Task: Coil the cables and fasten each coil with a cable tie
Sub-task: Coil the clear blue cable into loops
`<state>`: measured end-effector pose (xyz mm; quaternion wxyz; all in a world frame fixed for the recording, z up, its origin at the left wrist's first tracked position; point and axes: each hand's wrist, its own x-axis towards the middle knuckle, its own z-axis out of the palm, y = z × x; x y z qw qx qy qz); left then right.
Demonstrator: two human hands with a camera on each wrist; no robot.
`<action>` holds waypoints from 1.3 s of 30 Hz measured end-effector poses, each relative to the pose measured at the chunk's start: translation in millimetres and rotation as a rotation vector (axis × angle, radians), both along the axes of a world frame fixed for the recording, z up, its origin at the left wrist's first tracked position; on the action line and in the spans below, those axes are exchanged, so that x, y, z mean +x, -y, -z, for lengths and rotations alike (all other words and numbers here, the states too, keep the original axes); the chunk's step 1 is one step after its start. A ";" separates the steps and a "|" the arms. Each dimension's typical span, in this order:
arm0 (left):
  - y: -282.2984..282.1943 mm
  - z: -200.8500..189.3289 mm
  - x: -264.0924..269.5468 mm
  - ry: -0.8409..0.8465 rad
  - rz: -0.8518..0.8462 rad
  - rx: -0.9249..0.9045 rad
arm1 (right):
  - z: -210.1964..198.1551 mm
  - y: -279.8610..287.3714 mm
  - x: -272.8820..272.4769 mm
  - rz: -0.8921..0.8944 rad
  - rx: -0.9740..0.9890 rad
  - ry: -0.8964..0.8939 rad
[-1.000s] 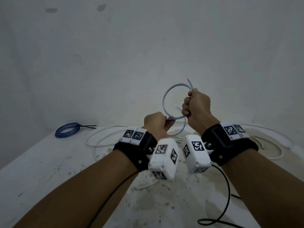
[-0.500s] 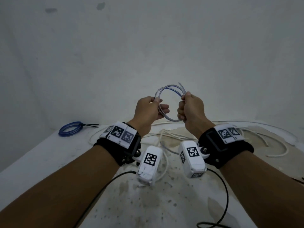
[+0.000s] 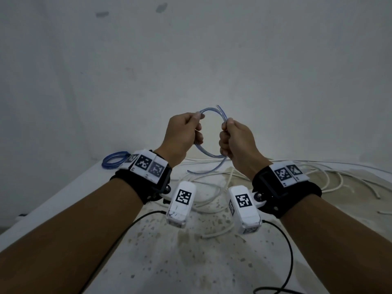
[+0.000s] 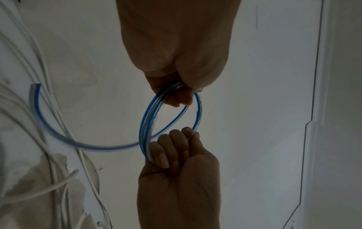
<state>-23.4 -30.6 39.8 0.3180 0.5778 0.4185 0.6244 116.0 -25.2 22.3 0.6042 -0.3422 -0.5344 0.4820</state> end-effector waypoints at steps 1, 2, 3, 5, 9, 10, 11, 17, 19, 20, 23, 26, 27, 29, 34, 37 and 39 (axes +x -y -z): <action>0.9 -1.2 -3.7 -0.017 0.008 0.005 | 0.0 -0.8 -1.3 -0.007 0.011 0.008; 1.2 -2.0 -7.1 -0.041 0.021 0.009 | 0.3 -1.6 -1.9 -0.017 0.021 0.019; 0.9 -2.8 -10.3 -0.075 0.037 0.012 | 1.1 -2.4 -2.0 -0.028 0.026 0.029; -0.3 -5.5 -15.2 -0.150 0.065 0.023 | 2.4 -3.9 -1.3 -0.059 0.024 0.039; -0.5 -12.2 -19.3 -0.180 0.104 0.060 | 3.3 -5.4 -2.2 -0.076 0.044 0.071; -0.5 -14.1 -19.4 -0.187 0.110 0.064 | 3.2 -5.6 -1.9 -0.080 0.045 0.072; -0.6 -15.6 -19.5 -0.206 0.113 0.065 | 3.3 -6.1 -0.9 -0.092 0.042 0.067; -3.8 -23.8 -20.7 -0.420 0.161 0.002 | 4.3 -8.1 9.0 -0.187 0.031 0.049; -4.7 -25.9 -21.3 -0.521 0.150 0.022 | 5.5 -9.8 11.1 -0.176 0.027 0.070; -5.0 -27.2 -21.5 -0.560 0.142 0.034 | 6.3 -11.0 12.0 -0.172 0.022 0.075; -4.2 -31.3 -18.9 -0.542 0.180 -0.007 | 9.2 -14.2 15.1 -0.169 0.008 0.078; -0.7 -32.9 -13.8 -0.482 0.254 -0.048 | 10.1 -14.9 16.7 -0.182 0.018 0.091; -0.7 -32.3 -12.6 -0.493 0.252 -0.034 | 9.9 -14.7 16.9 -0.189 0.023 0.100; -3.3 -30.2 -11.7 -0.542 0.209 0.010 | 9.5 -13.9 16.7 -0.203 0.035 0.130; -10.7 -23.4 -8.3 -0.654 0.053 0.099 | 7.0 -13.9 15.5 -0.199 0.029 0.126; -14.3 -14.2 -7.3 -0.595 0.007 0.097 | 8.4 -13.6 12.8 -0.186 0.042 0.140; -18.6 -8.0 -9.1 -0.527 -0.013 0.080 | 9.3 -11.5 10.4 -0.137 0.062 0.196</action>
